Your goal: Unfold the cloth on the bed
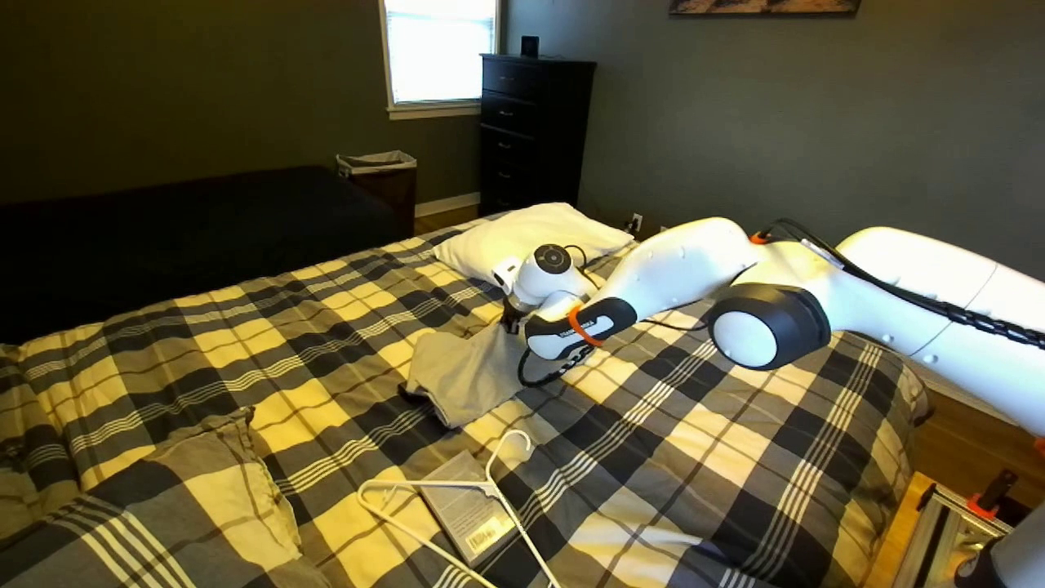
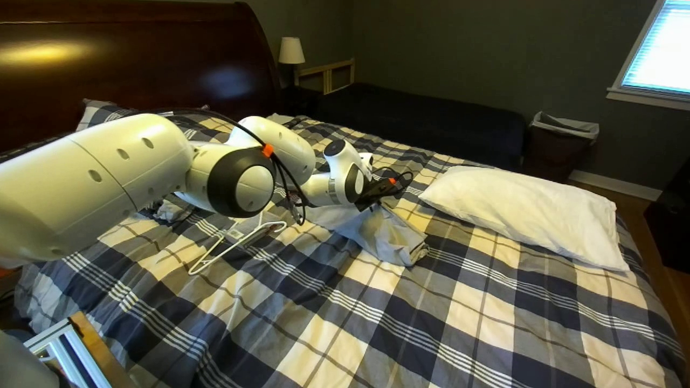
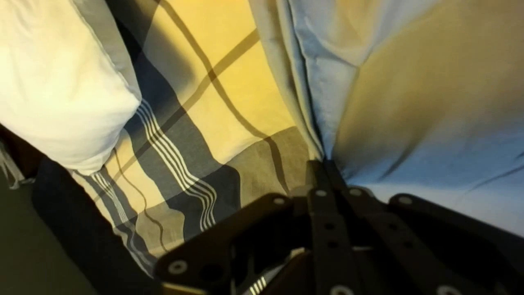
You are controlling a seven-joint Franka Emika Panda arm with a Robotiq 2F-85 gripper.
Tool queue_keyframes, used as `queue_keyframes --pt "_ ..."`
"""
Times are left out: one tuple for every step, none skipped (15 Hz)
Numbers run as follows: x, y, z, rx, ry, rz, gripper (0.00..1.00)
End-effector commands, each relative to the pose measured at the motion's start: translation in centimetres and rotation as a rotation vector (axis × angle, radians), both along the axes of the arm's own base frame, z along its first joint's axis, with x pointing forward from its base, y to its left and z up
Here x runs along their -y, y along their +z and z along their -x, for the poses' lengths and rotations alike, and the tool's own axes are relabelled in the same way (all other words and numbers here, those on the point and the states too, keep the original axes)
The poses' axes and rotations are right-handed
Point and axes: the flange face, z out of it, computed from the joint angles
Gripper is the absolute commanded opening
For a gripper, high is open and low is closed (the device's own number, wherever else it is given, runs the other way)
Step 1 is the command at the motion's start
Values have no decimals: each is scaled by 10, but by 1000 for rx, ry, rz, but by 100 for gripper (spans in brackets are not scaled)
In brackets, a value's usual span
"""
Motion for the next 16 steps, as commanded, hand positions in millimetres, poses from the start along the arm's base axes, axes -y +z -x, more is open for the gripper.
queue_keyframes --pt "-12 2 27 -10 168 27 0" --pt "-18 -1 34 -22 232 35 0" --pt "-20 -5 43 -32 282 46 0" --pt "-19 -9 52 -39 335 61 0" --pt "-18 -10 60 -45 388 77 0" --pt "-14 -12 70 -42 424 89 0" --pt "-10 -14 79 -37 453 97 0" --pt "-1 -14 89 -23 466 101 0" --pt "6 -14 100 -8 478 102 0" --pt "15 -13 111 13 482 101 0" --pt "24 -10 122 42 481 96 0" --pt "32 -4 133 75 476 94 0" --pt "39 1 145 120 469 88 0" --pt "46 11 154 157 459 93 0" --pt "49 18 165 194 450 91 0" --pt "51 26 176 230 432 88 0"
